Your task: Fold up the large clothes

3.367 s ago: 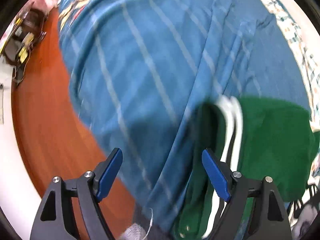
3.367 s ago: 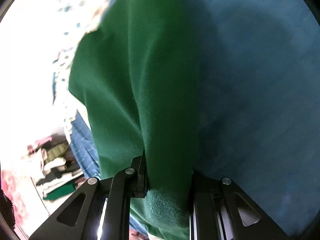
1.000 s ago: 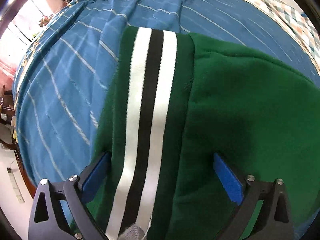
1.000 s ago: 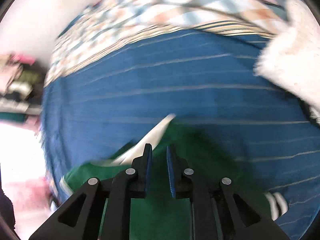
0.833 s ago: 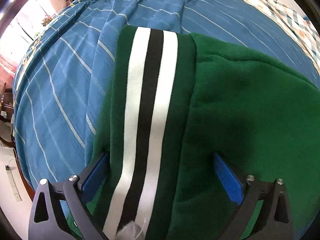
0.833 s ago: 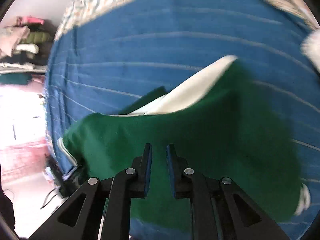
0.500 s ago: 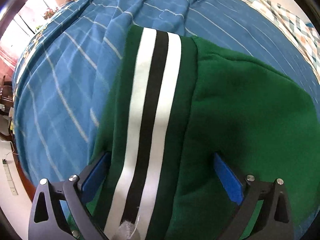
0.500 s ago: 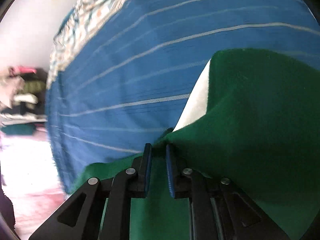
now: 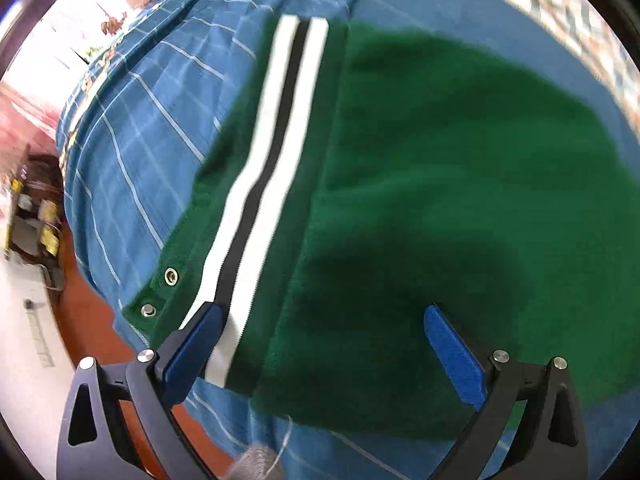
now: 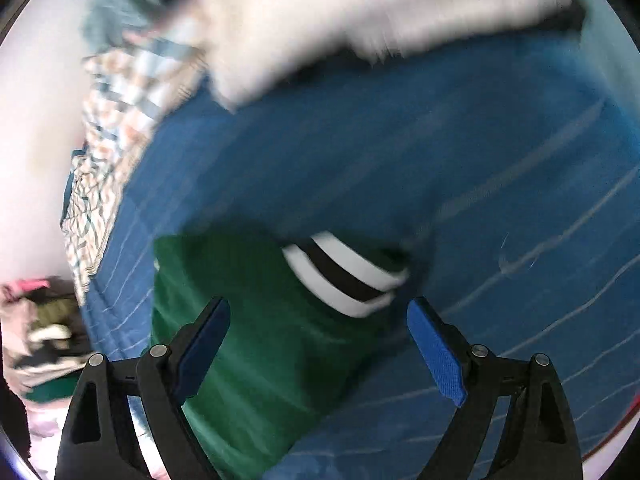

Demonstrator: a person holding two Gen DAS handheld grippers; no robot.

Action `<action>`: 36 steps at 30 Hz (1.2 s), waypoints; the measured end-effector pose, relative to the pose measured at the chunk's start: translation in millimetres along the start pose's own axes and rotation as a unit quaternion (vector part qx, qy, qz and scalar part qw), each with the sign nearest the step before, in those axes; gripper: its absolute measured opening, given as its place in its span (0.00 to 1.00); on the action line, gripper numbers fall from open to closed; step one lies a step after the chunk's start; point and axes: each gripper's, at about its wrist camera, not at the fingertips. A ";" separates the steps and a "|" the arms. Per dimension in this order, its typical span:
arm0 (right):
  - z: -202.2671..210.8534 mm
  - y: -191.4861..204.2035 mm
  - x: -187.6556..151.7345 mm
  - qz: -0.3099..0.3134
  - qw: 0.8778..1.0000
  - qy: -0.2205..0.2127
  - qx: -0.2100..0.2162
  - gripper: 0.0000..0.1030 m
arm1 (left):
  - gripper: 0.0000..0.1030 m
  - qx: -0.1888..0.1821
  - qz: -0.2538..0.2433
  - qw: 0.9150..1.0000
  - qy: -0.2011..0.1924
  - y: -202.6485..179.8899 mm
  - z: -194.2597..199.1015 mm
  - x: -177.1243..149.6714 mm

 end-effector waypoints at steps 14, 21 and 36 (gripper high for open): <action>-42.5 9.4 12.1 0.021 0.999 0.021 -0.038 0.46 | 1.00 -0.017 0.012 1.000 -0.014 -2.6 3.7 -7.4; -5.1 64.7 -38.5 0.127 0.991 0.008 -0.035 0.64 | 1.00 -0.170 0.239 0.956 0.002 66.9 47.8 -74.2; -101.4 125.5 -158.2 0.230 0.967 0.106 -0.029 0.64 | 0.17 -0.177 0.292 0.934 -0.103 76.8 28.7 -18.4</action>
Point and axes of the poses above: each gripper's, at about its wrist camera, not at the fingertips, and z roughly against the way its jaws point, y to its left, x to its top, and after that the axes turned 4 degrees about x, right-handed
